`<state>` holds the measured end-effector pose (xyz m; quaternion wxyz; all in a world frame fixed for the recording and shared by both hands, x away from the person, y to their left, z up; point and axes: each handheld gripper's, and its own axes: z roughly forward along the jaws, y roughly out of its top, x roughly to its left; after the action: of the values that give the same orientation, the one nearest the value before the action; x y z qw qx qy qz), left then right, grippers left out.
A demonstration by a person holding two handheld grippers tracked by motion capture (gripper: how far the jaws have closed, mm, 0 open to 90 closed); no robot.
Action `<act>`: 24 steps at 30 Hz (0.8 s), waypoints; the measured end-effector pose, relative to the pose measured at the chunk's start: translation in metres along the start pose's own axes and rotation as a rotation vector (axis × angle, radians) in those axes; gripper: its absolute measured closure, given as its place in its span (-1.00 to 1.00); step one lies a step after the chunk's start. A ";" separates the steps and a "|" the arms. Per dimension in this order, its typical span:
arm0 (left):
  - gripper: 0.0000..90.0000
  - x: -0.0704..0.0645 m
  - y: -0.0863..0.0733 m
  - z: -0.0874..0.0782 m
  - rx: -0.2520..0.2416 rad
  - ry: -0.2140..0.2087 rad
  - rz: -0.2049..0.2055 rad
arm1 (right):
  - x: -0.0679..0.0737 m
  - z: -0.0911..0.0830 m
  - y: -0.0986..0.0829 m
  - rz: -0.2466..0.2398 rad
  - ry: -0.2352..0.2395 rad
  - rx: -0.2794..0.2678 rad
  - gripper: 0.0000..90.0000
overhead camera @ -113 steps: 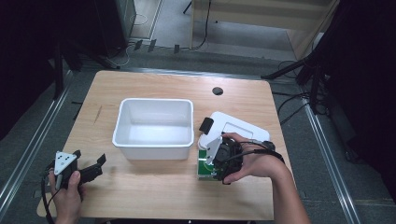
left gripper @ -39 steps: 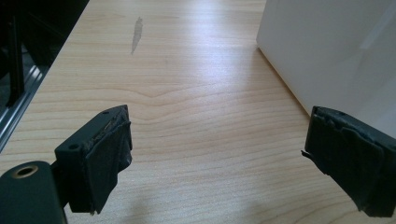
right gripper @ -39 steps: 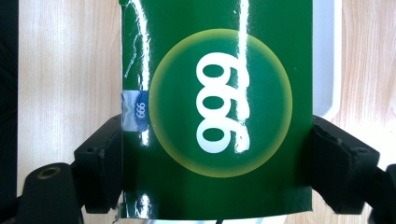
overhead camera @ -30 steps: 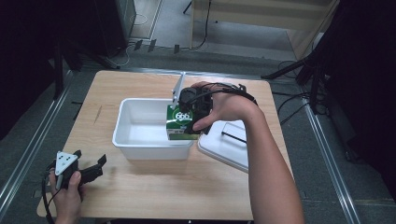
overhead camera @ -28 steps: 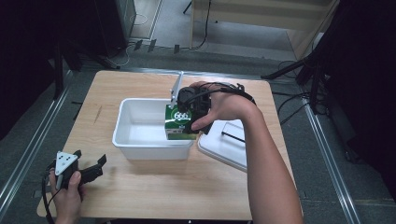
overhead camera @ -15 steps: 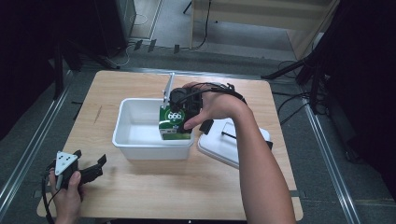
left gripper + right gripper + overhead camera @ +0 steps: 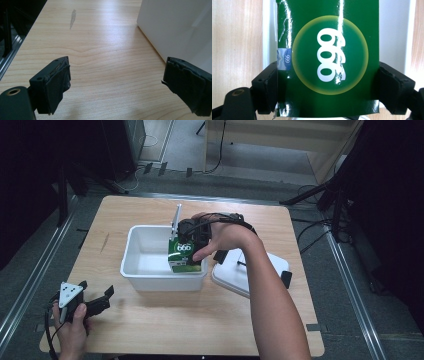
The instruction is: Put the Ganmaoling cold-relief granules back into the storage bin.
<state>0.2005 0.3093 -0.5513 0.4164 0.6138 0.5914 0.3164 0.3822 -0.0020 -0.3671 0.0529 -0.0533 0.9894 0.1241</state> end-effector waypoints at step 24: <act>-0.82 -0.001 0.000 0.000 0.003 0.000 0.003 | -0.008 0.056 -0.015 0.003 0.016 0.025 -0.63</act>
<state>0.2004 0.3087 -0.5512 0.4149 0.6153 0.5910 0.3161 0.3967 -0.0015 -0.4240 0.0457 -0.0521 0.9913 0.1115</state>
